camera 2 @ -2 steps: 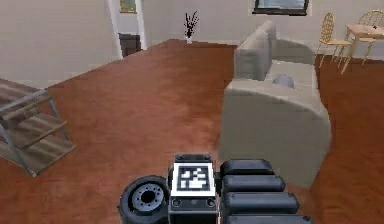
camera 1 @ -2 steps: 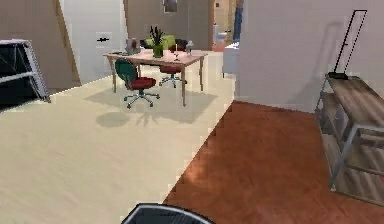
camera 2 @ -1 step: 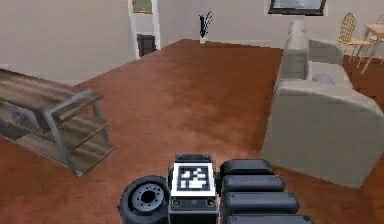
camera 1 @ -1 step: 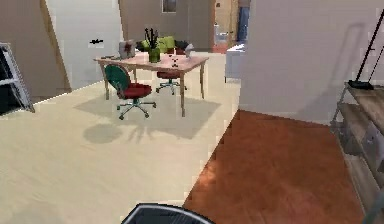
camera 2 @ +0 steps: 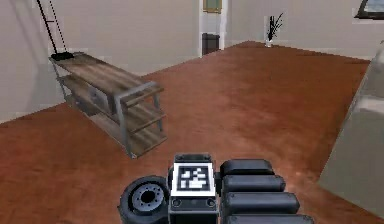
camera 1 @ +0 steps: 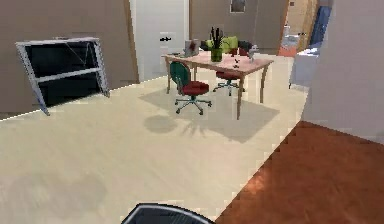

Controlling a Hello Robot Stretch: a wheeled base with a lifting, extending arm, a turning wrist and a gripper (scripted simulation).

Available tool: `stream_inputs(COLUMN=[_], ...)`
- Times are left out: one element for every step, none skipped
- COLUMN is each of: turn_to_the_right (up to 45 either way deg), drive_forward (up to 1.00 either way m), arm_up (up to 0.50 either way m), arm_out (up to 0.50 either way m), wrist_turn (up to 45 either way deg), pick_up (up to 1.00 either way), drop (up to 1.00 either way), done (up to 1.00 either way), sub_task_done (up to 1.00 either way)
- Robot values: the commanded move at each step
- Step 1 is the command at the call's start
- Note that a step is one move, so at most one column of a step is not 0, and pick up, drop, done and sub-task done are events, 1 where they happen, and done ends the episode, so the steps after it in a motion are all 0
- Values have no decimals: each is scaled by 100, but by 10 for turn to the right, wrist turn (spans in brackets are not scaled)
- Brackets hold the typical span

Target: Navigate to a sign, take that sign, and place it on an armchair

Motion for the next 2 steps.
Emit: stream_inputs(turn_to_the_right=[0, -210], drive_forward=[45, 0], arm_up=[0, 0], arm_out=[0, 0], wrist_turn=[0, 0], pick_up=[0, 0], drop=[0, 0], done=[0, 0], sub_task_done=[0, 0])
